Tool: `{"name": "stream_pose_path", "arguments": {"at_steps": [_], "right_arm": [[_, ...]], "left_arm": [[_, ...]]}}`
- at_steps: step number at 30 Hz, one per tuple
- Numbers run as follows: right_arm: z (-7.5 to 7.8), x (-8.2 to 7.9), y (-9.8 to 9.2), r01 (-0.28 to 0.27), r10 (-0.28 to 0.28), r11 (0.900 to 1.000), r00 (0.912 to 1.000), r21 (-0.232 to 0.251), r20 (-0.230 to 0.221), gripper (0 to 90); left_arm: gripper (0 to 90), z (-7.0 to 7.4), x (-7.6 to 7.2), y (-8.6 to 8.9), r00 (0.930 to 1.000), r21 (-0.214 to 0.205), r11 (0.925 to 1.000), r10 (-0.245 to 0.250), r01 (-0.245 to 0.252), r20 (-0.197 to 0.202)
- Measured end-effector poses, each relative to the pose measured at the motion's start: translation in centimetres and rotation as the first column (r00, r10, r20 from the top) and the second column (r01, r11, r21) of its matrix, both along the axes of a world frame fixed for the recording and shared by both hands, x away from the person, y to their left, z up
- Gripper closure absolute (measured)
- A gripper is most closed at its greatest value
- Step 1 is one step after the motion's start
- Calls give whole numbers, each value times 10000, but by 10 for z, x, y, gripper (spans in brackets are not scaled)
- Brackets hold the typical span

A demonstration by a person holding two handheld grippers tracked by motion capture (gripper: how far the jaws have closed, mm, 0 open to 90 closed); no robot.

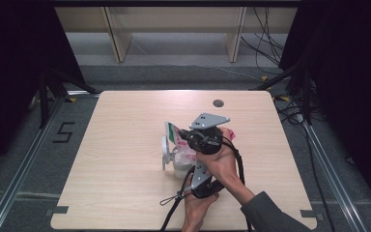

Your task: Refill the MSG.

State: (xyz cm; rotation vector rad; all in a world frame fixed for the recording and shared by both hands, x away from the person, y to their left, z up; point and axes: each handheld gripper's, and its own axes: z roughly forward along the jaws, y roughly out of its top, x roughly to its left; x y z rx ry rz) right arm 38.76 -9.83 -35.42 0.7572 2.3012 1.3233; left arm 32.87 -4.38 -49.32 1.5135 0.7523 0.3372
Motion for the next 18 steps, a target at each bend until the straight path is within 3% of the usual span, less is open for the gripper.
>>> {"name": "stream_pose_path", "arguments": {"at_steps": [5, 8, 11, 18], "right_arm": [[1, 0, -1, -32, 32, 10000, 10000, 11, -83, 899], [1, 0, -3, 66, -66, 10000, 9999, 40, 93, 900], [2, -1, -4, -65, 66, 10000, 9998, 46, -197, 900], [4, -3, -10, -104, 105, 9999, 9998, 116, -145, 900]], "left_arm": [[726, -1, 0, -1, 10000, 16, 10000, 41, -41, 10], [727, -1, 0, -1, 10000, 54, 10000, 62, -62, -16], [726, -2, 0, -1, 10000, 172, 9998, 77, -76, -45], [726, -4, 0, -4, 9998, 347, 9993, 150, -146, -100]]}}
